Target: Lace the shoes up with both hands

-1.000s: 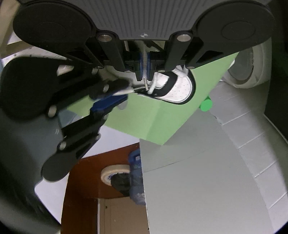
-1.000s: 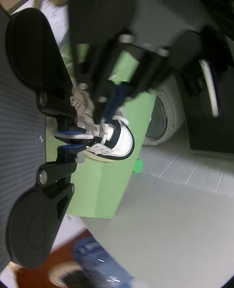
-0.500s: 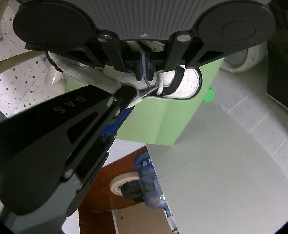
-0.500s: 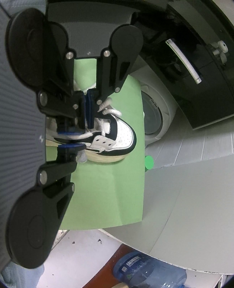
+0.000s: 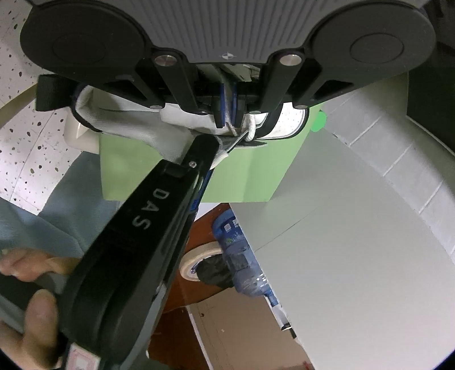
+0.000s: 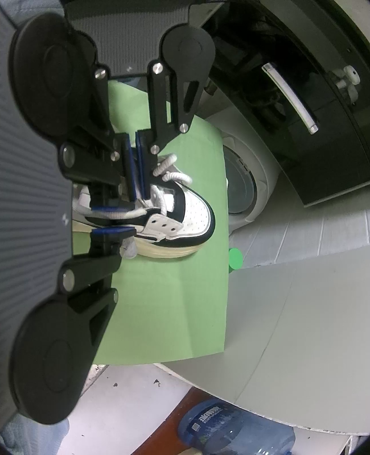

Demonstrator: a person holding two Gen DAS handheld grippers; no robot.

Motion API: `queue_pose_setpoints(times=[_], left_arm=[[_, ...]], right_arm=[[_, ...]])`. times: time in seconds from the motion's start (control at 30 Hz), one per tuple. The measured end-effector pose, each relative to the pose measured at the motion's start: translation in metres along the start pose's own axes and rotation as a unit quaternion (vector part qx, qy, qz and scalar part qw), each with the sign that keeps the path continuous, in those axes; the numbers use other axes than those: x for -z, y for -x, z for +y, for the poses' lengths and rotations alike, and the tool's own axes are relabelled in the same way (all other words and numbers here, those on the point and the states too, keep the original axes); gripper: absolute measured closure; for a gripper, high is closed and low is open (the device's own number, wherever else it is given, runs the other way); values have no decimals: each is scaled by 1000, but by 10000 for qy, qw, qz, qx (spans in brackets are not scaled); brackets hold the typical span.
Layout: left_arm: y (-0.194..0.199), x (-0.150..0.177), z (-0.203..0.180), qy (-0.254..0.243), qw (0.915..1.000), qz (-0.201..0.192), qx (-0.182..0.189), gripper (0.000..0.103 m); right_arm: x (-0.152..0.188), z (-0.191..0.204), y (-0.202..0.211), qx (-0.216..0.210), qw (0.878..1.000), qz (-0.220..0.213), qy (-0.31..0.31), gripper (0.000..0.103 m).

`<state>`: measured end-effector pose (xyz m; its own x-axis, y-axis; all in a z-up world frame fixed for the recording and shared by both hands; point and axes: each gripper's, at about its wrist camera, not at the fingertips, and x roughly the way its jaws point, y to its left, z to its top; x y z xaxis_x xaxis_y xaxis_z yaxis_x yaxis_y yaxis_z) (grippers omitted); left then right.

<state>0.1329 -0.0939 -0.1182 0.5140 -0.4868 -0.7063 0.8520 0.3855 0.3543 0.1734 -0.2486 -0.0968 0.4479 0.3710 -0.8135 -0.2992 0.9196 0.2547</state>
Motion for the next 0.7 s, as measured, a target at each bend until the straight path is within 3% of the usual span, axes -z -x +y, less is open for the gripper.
queue_pose_setpoints(times=[0.17,0.37,0.57,0.7], left_arm=[[-8,0,-1,25,9999,36,-109,98],[-12,-2,10,772,9969,85,-114,98],[-13,-3,16,1173,9930,83,-90,98],[-12,-5,19,1380,9904,87,-61,98]], right_arm=[[1,1,0,-19,10000,-16,-36,93],[-2,-19,2,-590,9950,8,-808,87],[-14,-47,14,-1469,9703,-542,-1846,88],[-26,-56,-14,-2002,9481,-319,-2449,89]])
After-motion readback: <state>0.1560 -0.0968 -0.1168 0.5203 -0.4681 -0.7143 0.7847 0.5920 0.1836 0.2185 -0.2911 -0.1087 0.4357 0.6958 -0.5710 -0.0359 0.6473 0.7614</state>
